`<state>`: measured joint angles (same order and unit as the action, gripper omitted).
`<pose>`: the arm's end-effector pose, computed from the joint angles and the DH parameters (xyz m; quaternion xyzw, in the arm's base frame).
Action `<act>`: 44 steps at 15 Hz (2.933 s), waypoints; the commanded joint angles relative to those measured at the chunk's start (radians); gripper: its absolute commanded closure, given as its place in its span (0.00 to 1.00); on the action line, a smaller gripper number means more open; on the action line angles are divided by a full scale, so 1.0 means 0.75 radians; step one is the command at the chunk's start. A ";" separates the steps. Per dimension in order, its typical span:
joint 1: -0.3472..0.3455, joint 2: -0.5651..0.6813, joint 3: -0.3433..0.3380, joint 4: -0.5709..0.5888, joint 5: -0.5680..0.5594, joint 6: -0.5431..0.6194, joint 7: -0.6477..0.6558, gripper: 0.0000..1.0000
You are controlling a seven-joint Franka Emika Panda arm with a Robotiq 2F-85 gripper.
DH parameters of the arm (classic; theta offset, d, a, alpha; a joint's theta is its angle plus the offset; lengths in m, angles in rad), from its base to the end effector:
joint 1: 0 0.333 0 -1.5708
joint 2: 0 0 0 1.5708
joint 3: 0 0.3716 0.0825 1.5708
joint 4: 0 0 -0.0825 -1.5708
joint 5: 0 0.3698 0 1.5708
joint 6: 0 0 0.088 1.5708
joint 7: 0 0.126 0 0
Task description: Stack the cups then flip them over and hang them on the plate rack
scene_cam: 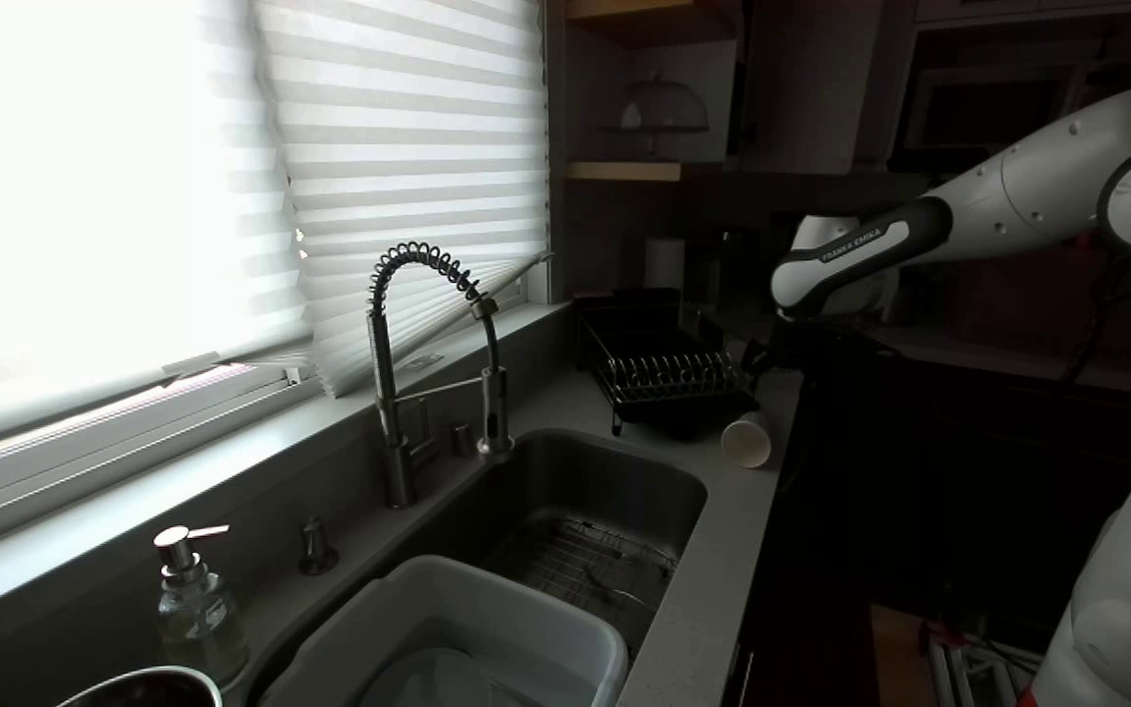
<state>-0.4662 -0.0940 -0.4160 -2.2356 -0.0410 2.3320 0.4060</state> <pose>0.3226 -0.4007 0.4690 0.8033 -0.5885 0.0894 0.0187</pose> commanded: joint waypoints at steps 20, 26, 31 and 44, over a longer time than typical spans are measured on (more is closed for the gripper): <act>0.038 0.294 -0.020 0.001 0.156 0.298 0.119 0.00; 0.047 0.327 -0.018 0.004 0.221 0.324 0.098 0.27; 0.062 0.282 -0.034 0.003 0.185 0.285 0.143 0.51; 0.038 -0.012 -0.024 -0.023 -0.057 0.026 0.298 0.60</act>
<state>-0.4309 -0.0117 -0.4328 -2.2259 0.0224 2.3738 0.5763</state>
